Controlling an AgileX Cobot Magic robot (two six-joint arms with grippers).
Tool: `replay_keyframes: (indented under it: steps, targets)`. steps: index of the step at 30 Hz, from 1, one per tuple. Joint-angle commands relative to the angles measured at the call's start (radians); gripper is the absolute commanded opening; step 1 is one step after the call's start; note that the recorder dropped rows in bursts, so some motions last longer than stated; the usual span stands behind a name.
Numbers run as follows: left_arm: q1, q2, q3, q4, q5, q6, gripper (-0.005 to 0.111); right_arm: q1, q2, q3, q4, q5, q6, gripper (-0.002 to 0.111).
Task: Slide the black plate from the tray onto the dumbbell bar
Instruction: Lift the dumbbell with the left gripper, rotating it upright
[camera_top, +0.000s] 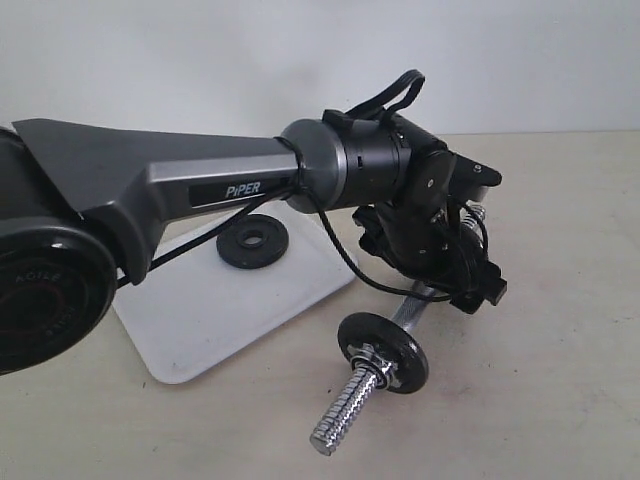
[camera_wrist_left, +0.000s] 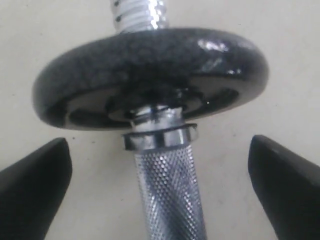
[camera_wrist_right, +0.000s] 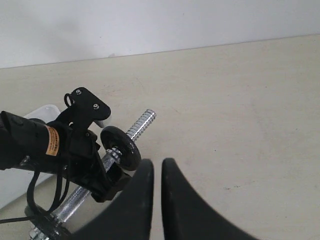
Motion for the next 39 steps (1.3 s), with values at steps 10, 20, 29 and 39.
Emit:
replay_keyframes:
  steps: [10,20,29,39]
  targets:
    - [-0.002,0.008,-0.006,0.046,0.01,-0.023,0.087,0.0,0.001,0.006,-0.007,-0.003,-0.01,0.004]
    - [-0.002,0.01,-0.006,0.048,-0.012,-0.015,0.08,0.0,0.001,0.006,-0.007,-0.003,-0.01,0.004]
    - [-0.002,0.032,-0.006,0.072,0.007,-0.017,0.08,0.0,0.001,0.006,-0.005,0.016,-0.01,0.004]
    - [-0.002,0.049,-0.006,0.074,0.019,-0.018,0.08,0.0,0.001,0.006,-0.005,0.019,-0.01,0.004]
